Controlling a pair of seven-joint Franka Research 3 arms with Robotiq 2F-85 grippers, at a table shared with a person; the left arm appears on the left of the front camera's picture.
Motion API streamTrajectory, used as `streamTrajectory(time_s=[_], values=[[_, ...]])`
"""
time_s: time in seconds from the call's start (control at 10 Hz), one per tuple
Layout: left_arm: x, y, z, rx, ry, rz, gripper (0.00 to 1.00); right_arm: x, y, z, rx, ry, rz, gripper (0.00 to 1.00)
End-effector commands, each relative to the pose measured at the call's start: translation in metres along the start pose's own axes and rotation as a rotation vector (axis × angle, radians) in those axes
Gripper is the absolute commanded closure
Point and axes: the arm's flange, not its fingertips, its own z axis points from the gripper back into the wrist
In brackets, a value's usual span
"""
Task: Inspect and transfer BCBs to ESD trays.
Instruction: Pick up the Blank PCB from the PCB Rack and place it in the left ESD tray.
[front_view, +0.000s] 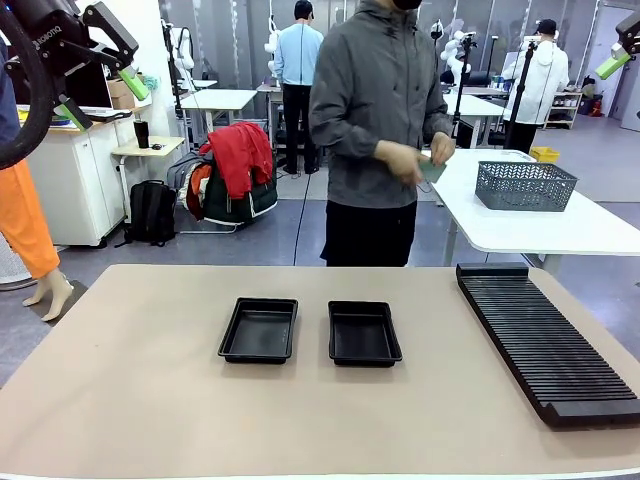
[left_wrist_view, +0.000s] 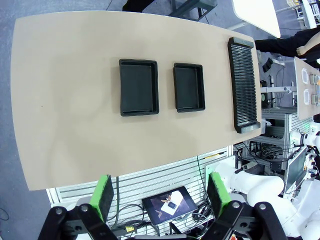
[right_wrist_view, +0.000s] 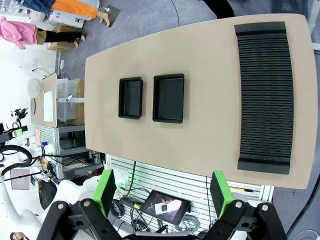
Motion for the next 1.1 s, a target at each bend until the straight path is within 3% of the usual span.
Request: streamTrajectory(time_s=[0.0, 1.0], values=[[0.0004, -0.0004, 0.0005, -0.004, -0.006, 0.001, 0.0, 0.0, -0.0005, -0.0008, 0.001, 0.001, -0.001, 0.0], [0.0004, -0.0004, 0.0005, -0.004, -0.006, 0.001, 0.0, 0.0, -0.0005, -0.0008, 0.001, 0.001, -0.001, 0.0]])
